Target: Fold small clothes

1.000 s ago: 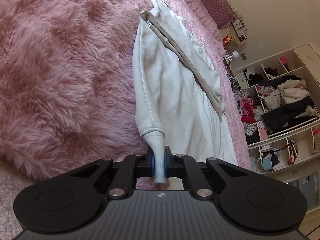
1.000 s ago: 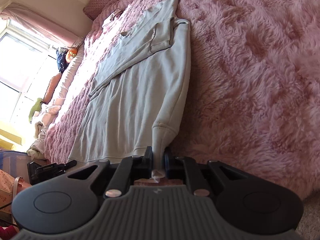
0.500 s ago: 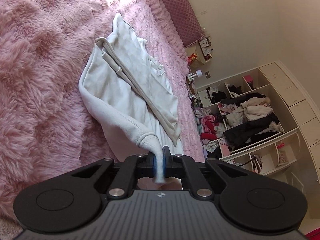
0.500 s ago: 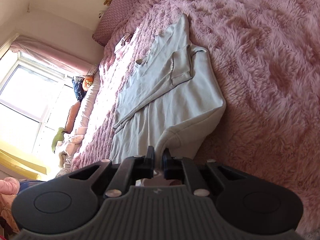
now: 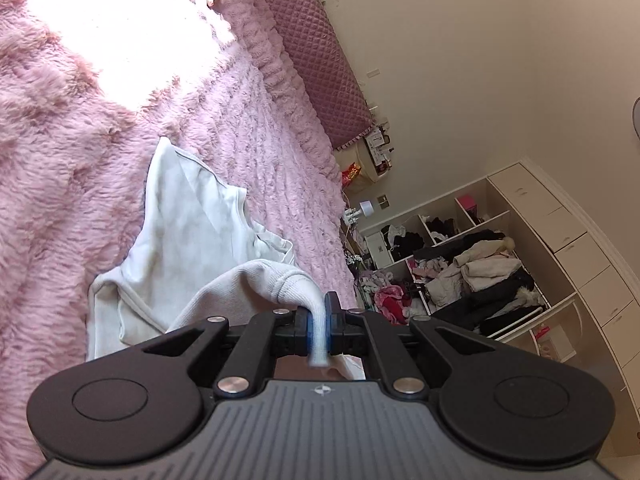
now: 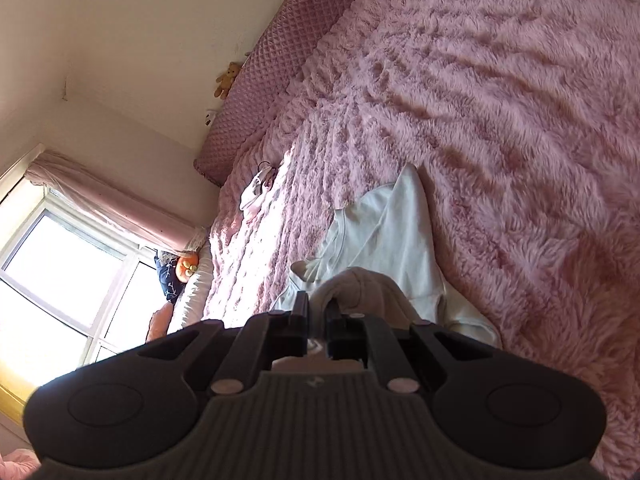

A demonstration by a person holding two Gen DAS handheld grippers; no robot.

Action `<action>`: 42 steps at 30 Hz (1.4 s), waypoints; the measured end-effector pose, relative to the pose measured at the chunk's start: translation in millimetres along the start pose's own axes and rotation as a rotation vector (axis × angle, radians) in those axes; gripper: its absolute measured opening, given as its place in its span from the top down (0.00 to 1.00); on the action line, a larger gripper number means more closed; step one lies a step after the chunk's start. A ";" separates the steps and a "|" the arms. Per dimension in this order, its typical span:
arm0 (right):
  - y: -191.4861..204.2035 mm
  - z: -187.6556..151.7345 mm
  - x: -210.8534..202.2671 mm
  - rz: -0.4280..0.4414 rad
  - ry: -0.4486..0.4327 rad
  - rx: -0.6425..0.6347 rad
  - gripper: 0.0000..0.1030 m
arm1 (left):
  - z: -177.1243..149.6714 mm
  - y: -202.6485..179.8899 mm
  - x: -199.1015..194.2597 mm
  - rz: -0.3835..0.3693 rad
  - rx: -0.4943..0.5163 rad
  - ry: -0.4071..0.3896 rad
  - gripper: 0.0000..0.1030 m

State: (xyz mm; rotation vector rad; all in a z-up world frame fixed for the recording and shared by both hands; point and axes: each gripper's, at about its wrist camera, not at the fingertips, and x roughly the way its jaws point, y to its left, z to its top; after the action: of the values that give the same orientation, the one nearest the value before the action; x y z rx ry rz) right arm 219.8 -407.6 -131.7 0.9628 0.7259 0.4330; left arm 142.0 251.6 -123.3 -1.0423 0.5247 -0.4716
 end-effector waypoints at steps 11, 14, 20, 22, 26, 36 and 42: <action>-24.1 73.3 156.4 -0.154 0.011 0.026 0.98 | 61.1 65.7 91.9 0.158 -0.052 0.015 0.95; -34.3 76.8 179.9 -0.189 0.015 0.023 0.98 | 65.6 79.5 104.4 0.192 -0.082 0.019 0.95; -55.6 84.0 189.1 -0.233 -0.005 0.103 0.62 | 87.3 86.0 104.0 0.284 -0.137 0.046 0.77; -50.5 86.0 166.1 -0.211 -0.059 0.063 0.48 | 92.6 70.5 83.0 0.300 -0.062 0.006 0.65; -39.4 72.5 126.4 -0.226 -0.007 -0.106 0.48 | 78.1 48.8 38.3 0.275 0.026 0.003 0.55; -25.7 -20.0 54.9 -0.357 0.126 -0.548 0.49 | -32.0 18.9 -16.9 0.410 0.346 0.210 0.42; -37.8 -38.5 51.1 -0.346 0.146 -0.541 0.49 | -43.9 31.0 -21.9 0.472 0.304 0.198 0.40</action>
State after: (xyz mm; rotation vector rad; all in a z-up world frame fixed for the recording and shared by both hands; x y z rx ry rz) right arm 227.9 -372.5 -196.8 0.2907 0.8327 0.3679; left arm 101.6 248.1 -164.9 -0.5567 0.8230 -0.2237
